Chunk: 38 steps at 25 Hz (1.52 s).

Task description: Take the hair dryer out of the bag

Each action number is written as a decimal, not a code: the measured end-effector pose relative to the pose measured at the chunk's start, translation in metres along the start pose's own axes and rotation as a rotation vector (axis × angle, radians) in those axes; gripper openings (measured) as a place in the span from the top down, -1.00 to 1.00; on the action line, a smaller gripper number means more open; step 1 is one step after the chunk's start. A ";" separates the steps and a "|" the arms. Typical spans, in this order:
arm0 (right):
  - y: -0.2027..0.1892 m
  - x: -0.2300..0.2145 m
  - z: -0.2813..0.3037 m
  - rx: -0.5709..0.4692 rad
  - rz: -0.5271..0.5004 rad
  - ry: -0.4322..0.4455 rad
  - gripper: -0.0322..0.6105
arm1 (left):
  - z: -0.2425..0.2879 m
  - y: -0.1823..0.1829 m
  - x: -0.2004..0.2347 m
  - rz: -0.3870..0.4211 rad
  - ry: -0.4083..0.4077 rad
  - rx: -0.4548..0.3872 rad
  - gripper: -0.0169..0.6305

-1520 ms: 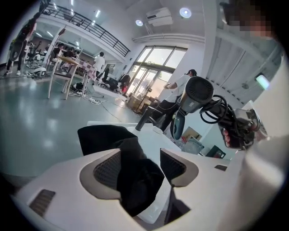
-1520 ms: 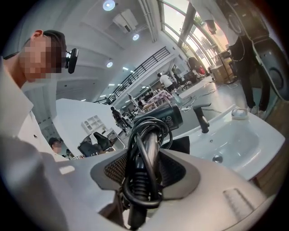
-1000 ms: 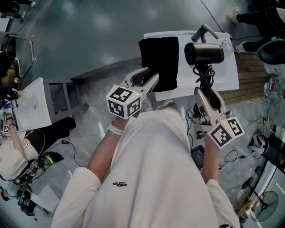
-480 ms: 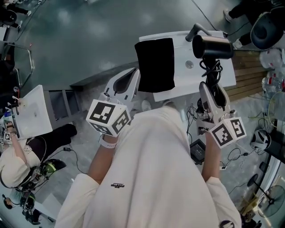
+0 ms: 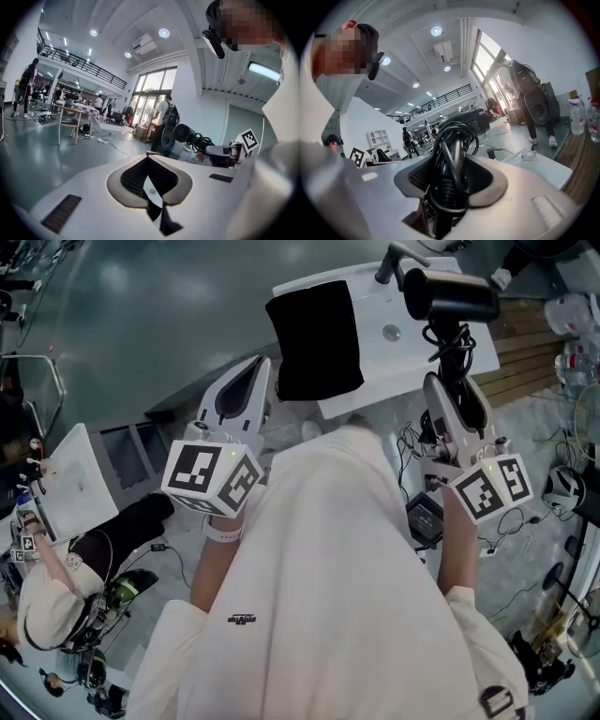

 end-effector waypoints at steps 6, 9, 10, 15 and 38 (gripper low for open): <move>-0.005 0.001 -0.005 -0.014 0.003 0.008 0.25 | 0.005 -0.014 -0.010 0.010 -0.009 0.037 0.92; -0.008 0.004 -0.002 -0.016 0.005 0.012 0.24 | 0.007 -0.015 -0.012 0.009 -0.018 0.042 0.92; -0.009 0.006 0.000 -0.015 0.006 0.014 0.25 | 0.007 -0.015 -0.012 0.010 -0.020 0.042 0.92; -0.009 0.006 -0.004 -0.007 0.009 0.034 0.24 | 0.008 -0.017 -0.024 0.009 -0.024 0.043 0.92; -0.009 0.004 -0.012 -0.012 0.000 0.037 0.24 | 0.014 -0.026 -0.036 0.019 -0.030 0.053 0.92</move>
Point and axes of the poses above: the fingertips, and each gripper's own axes: z forward along the fingers, x to its left, y out of its top, the point moved 1 cm from there along -z, backward along the fingers, and after that the axes turned 14 degrees about x, right-handed, at the moved point
